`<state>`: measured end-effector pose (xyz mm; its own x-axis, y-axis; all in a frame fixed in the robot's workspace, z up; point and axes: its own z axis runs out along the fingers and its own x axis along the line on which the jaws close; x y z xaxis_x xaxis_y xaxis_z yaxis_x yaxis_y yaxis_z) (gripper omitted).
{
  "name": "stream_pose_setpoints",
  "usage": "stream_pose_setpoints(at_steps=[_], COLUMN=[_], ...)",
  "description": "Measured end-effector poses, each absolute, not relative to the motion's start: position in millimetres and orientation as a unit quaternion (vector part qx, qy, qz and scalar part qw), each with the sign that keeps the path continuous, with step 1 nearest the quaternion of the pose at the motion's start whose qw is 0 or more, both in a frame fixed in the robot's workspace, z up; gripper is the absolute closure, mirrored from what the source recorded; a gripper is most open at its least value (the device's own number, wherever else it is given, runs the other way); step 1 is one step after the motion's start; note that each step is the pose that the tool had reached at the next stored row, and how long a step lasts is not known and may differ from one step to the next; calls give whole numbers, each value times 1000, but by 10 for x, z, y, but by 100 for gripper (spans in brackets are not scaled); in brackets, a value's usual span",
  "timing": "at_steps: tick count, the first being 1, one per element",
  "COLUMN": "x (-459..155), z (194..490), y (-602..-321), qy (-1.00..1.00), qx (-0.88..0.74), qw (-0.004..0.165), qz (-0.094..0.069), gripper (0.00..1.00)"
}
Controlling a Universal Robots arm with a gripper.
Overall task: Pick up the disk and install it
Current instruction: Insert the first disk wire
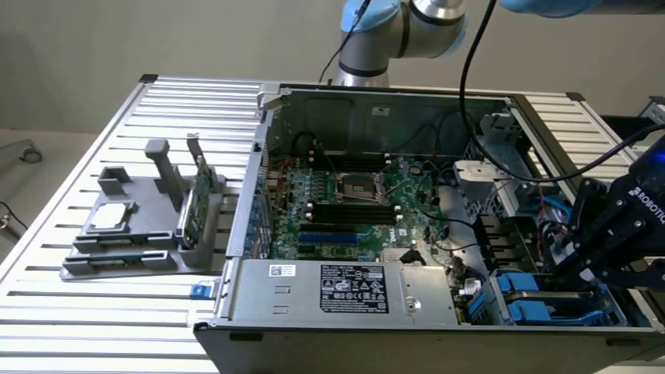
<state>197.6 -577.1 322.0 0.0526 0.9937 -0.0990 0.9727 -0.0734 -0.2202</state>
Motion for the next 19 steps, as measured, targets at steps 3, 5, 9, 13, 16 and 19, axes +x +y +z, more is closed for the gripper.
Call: stream_pose_setpoints(at_steps=[3, 5, 9, 13, 16, 19], x=[1976, 1975, 1974, 1965, 1931, 1874], z=[3221, 3225, 3313, 3428, 3499, 3570], y=[-5771, -5773, -5771, -5771, -5773, -5779], qy=[-679, -679, -679, -679, -679, -679], qx=[-724, -724, -724, -723, -723, -723], qw=[47, 48, 49, 51, 51, 52], qz=[112, 112, 112, 113, 113, 112], gripper=[84, 82, 58, 52, 52, 52])
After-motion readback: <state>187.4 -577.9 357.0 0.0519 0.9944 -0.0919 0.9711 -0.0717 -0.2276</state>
